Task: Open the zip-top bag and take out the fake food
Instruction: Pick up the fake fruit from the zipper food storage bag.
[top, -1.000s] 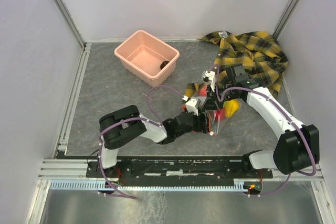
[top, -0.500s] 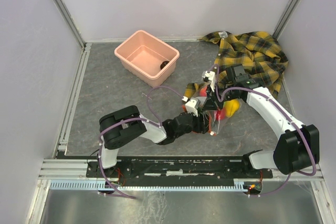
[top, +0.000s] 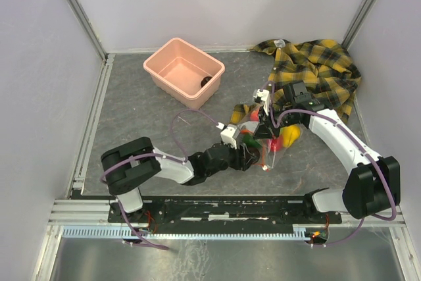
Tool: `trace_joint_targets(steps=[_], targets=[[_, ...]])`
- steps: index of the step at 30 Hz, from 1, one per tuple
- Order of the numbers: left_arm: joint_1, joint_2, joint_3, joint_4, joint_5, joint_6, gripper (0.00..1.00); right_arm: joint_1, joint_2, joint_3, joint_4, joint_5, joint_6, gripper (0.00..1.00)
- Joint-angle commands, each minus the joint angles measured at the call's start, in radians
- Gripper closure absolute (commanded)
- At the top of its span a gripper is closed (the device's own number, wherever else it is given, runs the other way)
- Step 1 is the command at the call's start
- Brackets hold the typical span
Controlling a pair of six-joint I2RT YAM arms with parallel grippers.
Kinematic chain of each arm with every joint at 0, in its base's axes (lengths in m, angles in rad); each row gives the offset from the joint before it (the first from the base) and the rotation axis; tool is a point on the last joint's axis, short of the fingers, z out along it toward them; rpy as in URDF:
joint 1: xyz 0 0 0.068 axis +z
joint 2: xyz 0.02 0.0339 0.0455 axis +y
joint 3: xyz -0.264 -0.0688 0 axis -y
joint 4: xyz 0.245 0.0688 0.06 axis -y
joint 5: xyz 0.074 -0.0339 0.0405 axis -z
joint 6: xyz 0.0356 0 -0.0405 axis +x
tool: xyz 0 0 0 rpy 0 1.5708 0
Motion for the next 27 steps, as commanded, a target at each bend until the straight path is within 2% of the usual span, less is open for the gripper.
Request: trace_joint_targets(steps=[1,9,18,27], targets=[[-0.003,-0.089,-0.037,-0.016,-0.039,0.030,0.64,-0.006,-0.013,0.041,0.007,-0.036,-0.015,0.99],[0.002,-0.176,-0.065,-0.077,-0.045,0.013,0.63,-0.011,-0.010,0.042,0.003,-0.035,-0.017,0.98],[0.014,-0.285,-0.039,-0.271,-0.027,-0.004,0.63,-0.014,-0.009,0.042,0.001,-0.032,-0.021,0.98],[0.075,-0.403,-0.061,-0.381,0.067,-0.028,0.62,-0.014,-0.006,0.042,0.001,-0.028,-0.023,0.98]])
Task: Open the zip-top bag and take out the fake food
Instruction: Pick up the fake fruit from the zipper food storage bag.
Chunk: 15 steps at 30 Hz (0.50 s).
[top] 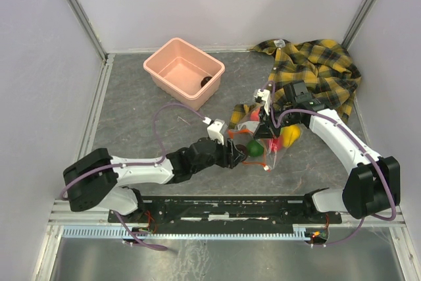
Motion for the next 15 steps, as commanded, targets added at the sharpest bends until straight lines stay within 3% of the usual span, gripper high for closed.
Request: trace_joint_targets(steps=[1,8,15], targets=[[0.054,-0.071,-0.003,-0.041,0.069,-0.030,0.62,-0.004,-0.005,0.041,0.004,-0.025,-0.015,0.98],[0.122,-0.156,0.011,-0.122,0.138,-0.010,0.62,-0.004,0.001,0.043,0.003,-0.021,-0.018,0.98],[0.238,-0.205,0.026,-0.171,0.319,0.000,0.62,-0.004,0.007,0.044,0.001,-0.017,-0.021,0.98]])
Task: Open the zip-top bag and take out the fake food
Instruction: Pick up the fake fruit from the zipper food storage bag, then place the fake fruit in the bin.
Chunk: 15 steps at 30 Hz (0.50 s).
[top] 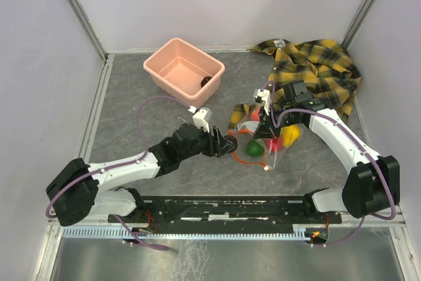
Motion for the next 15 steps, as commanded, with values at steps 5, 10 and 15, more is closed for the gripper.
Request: trace_joint_targets(steps=[5,10,15], targets=[[0.142,-0.065,0.070,-0.102,0.277,0.063,0.62,-0.002,0.003,0.045,0.001,-0.017,-0.019,0.98],[0.252,-0.064,0.089,-0.131,0.449,0.098,0.62,-0.002,0.002,0.045,0.000,-0.016,-0.020,0.99],[0.304,-0.052,0.120,-0.159,0.525,0.123,0.62,-0.002,0.003,0.045,-0.001,-0.014,-0.021,0.98]])
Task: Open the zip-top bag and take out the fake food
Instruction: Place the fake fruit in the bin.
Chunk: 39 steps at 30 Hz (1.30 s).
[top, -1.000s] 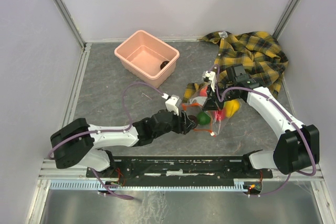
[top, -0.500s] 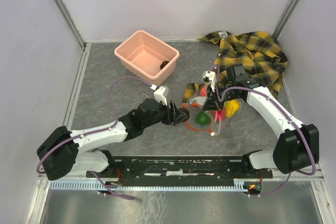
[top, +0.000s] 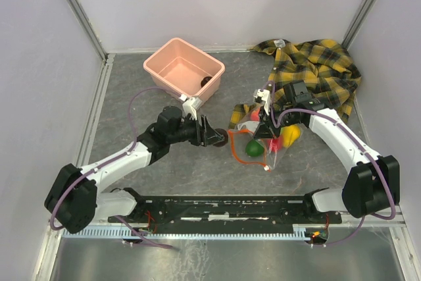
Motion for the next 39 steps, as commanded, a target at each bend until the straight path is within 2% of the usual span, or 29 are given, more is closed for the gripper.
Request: trace_joint_targets(steps=[1,21,27,39], targets=[[0.038,-0.014,0.066,-0.009,0.138,0.062,0.62,-0.002,0.001,0.044,0.003,-0.014,-0.017,0.98],[0.233,0.043,0.176,0.056,0.182,0.063,0.61,-0.003,0.005,0.046,-0.004,-0.012,-0.020,0.98],[0.266,0.069,0.185,0.130,0.175,0.028,0.61,-0.002,0.006,0.045,-0.004,-0.013,-0.020,0.98],[0.326,0.123,0.257,0.137,0.182,0.029,0.61,-0.002,0.008,0.046,-0.006,-0.014,-0.021,0.98]])
